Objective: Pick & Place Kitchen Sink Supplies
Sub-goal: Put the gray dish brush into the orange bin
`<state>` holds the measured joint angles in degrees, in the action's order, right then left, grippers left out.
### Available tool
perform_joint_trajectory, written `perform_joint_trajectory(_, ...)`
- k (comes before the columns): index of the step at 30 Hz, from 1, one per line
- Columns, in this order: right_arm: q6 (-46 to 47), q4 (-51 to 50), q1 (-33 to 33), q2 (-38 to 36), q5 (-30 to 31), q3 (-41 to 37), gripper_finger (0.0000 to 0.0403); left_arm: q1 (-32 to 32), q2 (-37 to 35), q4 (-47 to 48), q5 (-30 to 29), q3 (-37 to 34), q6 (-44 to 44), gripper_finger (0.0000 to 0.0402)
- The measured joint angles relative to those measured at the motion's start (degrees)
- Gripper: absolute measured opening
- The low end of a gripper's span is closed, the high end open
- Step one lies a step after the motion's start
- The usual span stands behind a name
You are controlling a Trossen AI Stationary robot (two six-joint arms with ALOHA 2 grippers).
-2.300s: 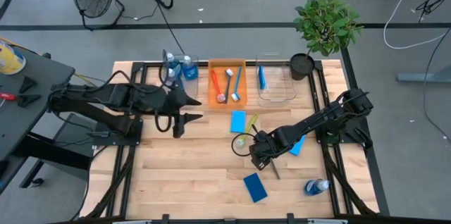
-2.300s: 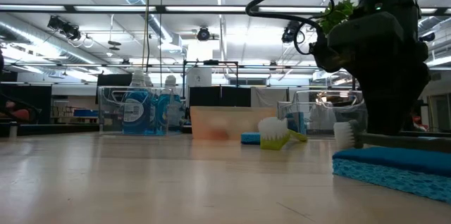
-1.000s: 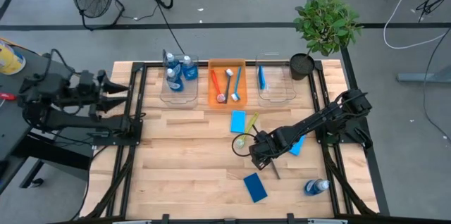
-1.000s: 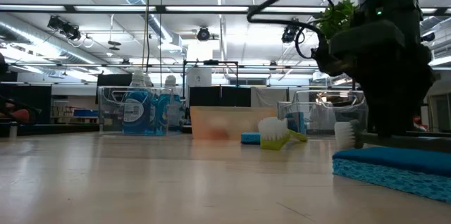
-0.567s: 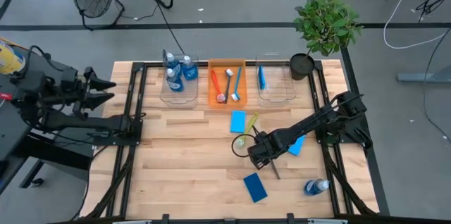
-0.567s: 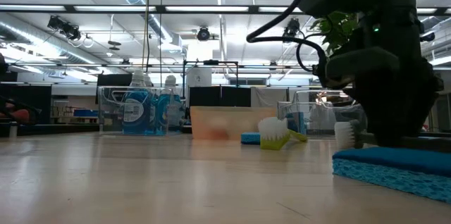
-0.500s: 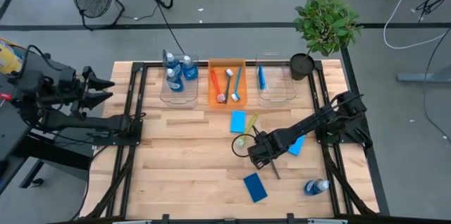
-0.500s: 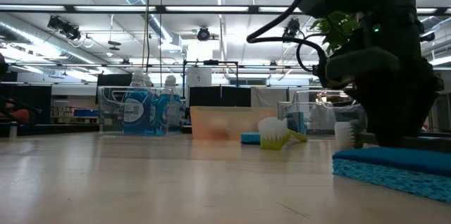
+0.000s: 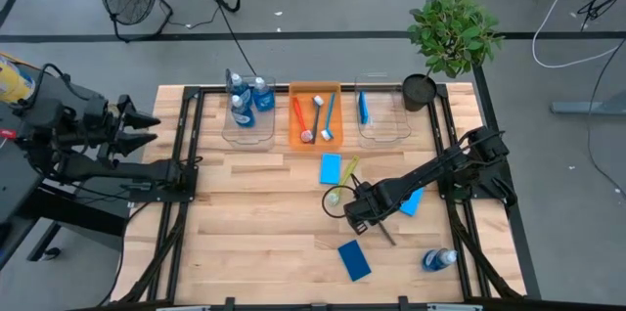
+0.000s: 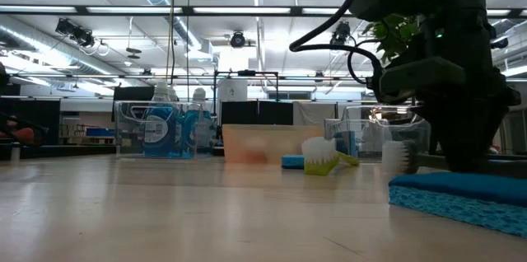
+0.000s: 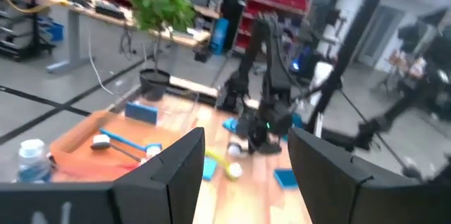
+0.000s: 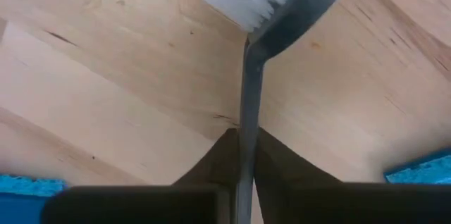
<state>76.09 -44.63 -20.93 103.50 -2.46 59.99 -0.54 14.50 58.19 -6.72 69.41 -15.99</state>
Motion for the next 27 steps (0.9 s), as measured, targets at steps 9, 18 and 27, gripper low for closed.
perform_joint_trajectory(9, -0.06, 0.05, 0.00, 0.00, -0.09, 0.04, 0.0025, 0.00, 0.00, 11.47, -0.98, -0.02, 7.29, 0.0208)
perform_joint_trajectory(18, -0.06, 0.12, 0.00, 0.00, -0.11, 0.04, 0.0015, 0.00, 0.00, 20.08, -4.16, -0.02, 11.01, 0.0208)
perform_joint_trajectory(27, 0.18, 0.10, 0.00, -0.39, -0.22, 0.00, 0.0012, 0.00, 0.00, 21.01, -4.18, -0.02, 11.28, 0.0208)
